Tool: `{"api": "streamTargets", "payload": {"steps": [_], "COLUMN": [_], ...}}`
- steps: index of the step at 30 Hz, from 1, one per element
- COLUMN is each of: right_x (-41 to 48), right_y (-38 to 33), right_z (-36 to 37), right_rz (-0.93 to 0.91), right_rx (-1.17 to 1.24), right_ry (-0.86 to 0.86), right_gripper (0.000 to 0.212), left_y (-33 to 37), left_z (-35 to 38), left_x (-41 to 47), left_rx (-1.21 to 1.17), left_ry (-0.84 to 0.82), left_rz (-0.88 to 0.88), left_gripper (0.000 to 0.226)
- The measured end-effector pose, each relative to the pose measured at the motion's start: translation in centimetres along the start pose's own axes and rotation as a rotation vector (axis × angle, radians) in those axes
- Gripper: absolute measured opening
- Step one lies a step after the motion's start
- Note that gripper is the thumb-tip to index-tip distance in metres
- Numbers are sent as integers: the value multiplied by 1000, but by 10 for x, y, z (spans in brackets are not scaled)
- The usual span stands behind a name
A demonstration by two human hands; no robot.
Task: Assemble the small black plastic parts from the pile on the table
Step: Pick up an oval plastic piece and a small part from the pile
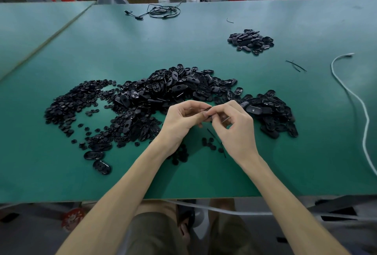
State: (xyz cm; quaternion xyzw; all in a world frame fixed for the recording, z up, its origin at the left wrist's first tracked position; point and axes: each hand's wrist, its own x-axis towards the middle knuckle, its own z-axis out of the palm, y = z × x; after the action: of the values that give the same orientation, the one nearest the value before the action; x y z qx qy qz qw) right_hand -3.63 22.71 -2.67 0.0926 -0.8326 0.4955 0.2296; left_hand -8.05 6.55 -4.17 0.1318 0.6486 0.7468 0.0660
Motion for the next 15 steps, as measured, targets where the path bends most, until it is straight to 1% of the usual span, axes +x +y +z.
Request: {"api": "streamTargets", "payload": {"steps": [9,12,15], "right_x": [-1,0,1], "right_y": [1,0,1], "right_z": [1,1,-2], "right_rz": [-2,-4,4], "right_rx": [1,14,14], "right_ry": [6,34,91], "right_gripper": [23,21,20], "left_y": [0,1,4], "left_z": [0,2,2], "left_x": [0,0,1], "left_rx": [-20,-16,-41], "left_ry": [-10,-8,35], "left_rz": [-3,-3,11], "left_gripper": [19,20,23]}}
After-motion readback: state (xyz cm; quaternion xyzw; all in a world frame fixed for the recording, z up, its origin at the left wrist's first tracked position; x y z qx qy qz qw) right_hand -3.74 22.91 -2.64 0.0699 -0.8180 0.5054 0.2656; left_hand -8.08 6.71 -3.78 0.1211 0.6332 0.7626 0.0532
